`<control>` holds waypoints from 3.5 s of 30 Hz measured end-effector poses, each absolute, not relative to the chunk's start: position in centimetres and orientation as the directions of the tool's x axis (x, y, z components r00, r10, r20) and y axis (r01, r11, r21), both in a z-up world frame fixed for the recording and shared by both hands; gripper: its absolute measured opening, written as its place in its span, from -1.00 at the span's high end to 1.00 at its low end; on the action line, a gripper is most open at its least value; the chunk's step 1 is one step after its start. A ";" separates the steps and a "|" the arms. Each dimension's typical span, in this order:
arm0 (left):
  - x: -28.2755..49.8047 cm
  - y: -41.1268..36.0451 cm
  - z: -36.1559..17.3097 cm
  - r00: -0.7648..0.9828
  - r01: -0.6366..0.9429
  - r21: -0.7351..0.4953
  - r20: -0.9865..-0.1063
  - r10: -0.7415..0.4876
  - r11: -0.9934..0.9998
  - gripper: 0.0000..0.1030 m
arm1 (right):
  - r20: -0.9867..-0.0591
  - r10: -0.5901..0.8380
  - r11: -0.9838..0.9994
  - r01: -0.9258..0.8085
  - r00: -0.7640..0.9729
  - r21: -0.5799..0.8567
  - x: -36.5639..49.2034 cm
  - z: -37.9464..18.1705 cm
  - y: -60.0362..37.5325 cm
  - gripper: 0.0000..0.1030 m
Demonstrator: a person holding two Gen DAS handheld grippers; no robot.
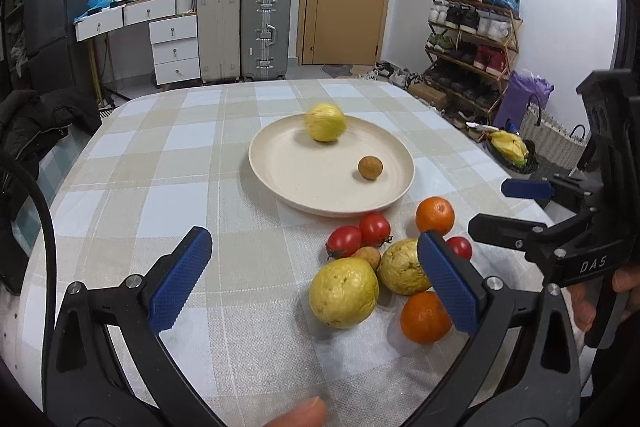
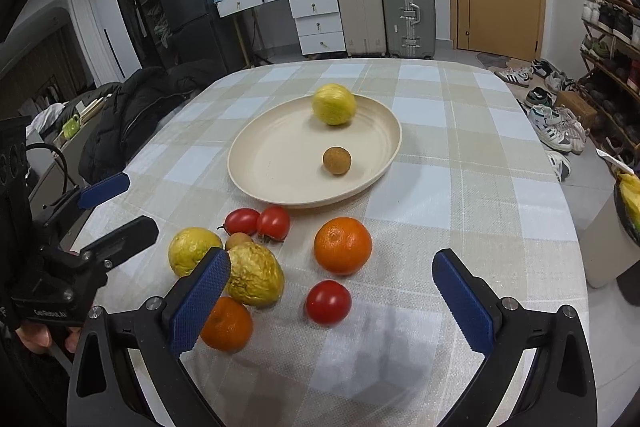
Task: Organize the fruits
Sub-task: 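Move both grippers back toward the remaining fruits beside the plate, then grasp a red tomato with the right gripper while the left gripper grasps a wrinkled yellow fruit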
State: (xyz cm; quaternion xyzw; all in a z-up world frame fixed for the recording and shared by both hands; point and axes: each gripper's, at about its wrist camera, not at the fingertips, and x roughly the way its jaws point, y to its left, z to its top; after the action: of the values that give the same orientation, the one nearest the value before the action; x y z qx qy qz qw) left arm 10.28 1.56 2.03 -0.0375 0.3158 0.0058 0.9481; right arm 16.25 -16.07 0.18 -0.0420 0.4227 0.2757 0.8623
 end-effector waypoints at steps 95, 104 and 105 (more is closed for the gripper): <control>13.7 0.9 -4.3 0.590 0.083 -0.151 -0.789 -0.171 0.985 0.12 | -0.781 0.440 0.798 -0.592 0.443 0.114 15.4 -1.9 -15.8 0.40; 13.6 0.8 -4.1 0.610 0.077 -0.138 -0.777 -0.157 0.987 0.13 | -0.776 0.441 0.800 -0.590 0.450 0.113 15.6 -1.9 -15.9 0.40; 13.6 0.9 -3.9 0.617 0.074 -0.139 -0.771 -0.155 0.987 0.13 | -0.775 0.442 0.800 -0.589 0.451 0.114 15.6 -1.8 -15.9 0.40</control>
State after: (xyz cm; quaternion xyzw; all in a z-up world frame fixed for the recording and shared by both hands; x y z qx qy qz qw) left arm 13.58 0.87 -3.93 -0.0468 0.4327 -0.0640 0.8981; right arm 15.60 -15.93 -1.83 -0.0862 0.4265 0.3044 0.8473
